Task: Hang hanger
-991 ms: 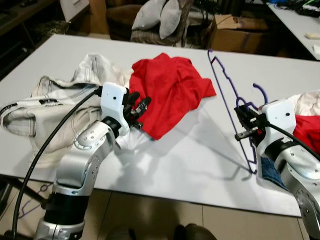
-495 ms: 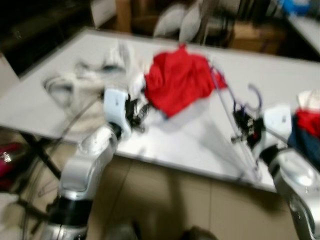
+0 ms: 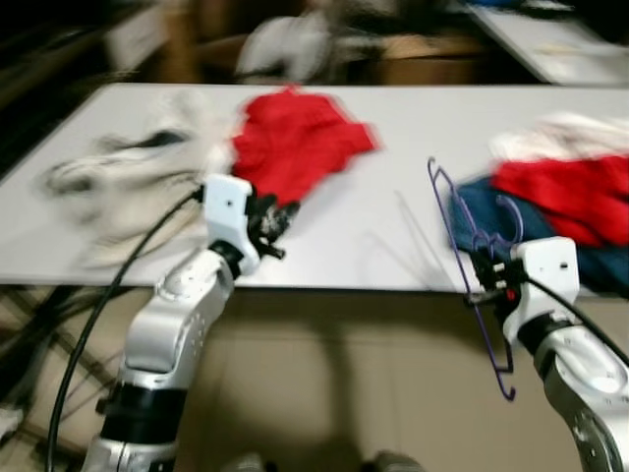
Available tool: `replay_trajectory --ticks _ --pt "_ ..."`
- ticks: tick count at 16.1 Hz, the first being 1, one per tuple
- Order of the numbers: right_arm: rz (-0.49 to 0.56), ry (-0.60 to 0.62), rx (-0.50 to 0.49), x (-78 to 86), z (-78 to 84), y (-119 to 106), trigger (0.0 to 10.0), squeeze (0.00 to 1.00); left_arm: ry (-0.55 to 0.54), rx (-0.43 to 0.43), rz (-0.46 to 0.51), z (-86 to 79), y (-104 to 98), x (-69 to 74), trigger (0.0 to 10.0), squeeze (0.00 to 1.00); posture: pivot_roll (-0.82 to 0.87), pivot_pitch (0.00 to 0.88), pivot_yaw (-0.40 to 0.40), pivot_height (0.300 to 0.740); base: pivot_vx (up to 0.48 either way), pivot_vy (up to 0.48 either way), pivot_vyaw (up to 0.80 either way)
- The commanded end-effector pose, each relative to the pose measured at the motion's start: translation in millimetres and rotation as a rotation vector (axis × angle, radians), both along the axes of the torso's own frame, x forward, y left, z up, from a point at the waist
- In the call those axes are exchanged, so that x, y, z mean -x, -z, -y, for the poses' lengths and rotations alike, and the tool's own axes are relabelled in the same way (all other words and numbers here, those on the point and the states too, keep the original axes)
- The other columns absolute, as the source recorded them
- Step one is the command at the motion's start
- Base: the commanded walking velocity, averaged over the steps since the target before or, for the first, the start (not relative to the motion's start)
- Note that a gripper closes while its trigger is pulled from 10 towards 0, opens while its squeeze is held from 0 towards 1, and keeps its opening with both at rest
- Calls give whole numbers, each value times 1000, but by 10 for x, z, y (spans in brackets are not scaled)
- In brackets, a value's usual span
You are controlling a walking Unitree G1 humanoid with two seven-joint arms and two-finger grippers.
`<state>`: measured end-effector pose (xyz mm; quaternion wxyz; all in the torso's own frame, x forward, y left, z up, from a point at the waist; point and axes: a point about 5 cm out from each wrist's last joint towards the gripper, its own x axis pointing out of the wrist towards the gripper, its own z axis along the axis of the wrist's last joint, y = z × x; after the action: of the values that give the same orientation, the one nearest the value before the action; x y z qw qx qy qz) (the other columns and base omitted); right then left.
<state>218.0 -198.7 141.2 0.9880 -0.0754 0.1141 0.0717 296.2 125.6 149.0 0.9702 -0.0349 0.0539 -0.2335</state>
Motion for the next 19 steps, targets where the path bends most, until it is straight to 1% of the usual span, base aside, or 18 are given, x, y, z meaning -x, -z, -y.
replay_trajectory --ticks 1,2,4,5,6,7,8,9,10,11,13,15,17,18,19 --pt "34 8 -7 -20 8 -82 10000 0 -12 -13 -1 -32 19 -1 10000 0 -148 0 -8 740 0 0 -781" --pt "31 13 -2 -29 17 -89 10000 0 -13 -18 0 -31 28 15 10000 0 -144 0 -17 740 0 0 -788" --pt "58 22 10 -78 19 -126 10000 0 -21 -28 8 -24 24 38 10000 0 -134 0 -35 740 0 0 -784" --pt "77 36 48 -94 34 -143 10000 0 -22 -27 9 -25 22 42 10000 0 -132 0 -39 740 0 0 -788" --pt "73 36 59 -108 42 -143 10000 0 -27 -24 13 -27 19 48 10000 0 -130 0 -40 740 0 0 -781" --pt "74 49 35 -112 53 -143 10000 0 -31 -17 21 -29 17 55 10000 0 -129 0 -40 740 0 0 -781" --pt "101 64 72 -120 64 -154 10000 0 -40 -8 29 -33 12 52 10000 0 -130 0 -39 740 0 0 -781" --pt "101 88 43 -125 78 -149 10000 0 -42 0 34 -27 9 53 10000 0 -130 0 -41 740 0 0 -744" --pt "69 81 26 -121 78 -135 10000 0 -37 2 37 -12 9 63 10000 0 -134 0 -42 740 0 0 -706" --pt "40 49 31 -113 58 -116 10000 0 -32 8 39 4 13 74 10000 0 -142 0 -39 740 0 0 -700" --pt "71 56 36 -115 45 -151 10000 0 -25 16 44 21 22 87 10000 0 -154 0 -27 740 0 0 -709" --pt "95 29 24 -125 5 -207 10000 0 -32 16 62 13 12 58 10000 0 -163 0 -16 740 0 0 -738" --pt "129 -15 51 -132 -44 -271 10000 0 -61 21 73 -15 -9 19 10000 0 -166 0 -12 740 242 0 -744" --pt "142 -27 79 -130 -53 -294 10000 0 -72 24 79 -22 -18 17 10000 0 -170 0 -11 740 255 0 -506" --pt "177 -58 112 -125 -73 -354 10000 0 -89 37 88 -34 -29 15 10000 0 -170 0 -11 740 277 0 0"
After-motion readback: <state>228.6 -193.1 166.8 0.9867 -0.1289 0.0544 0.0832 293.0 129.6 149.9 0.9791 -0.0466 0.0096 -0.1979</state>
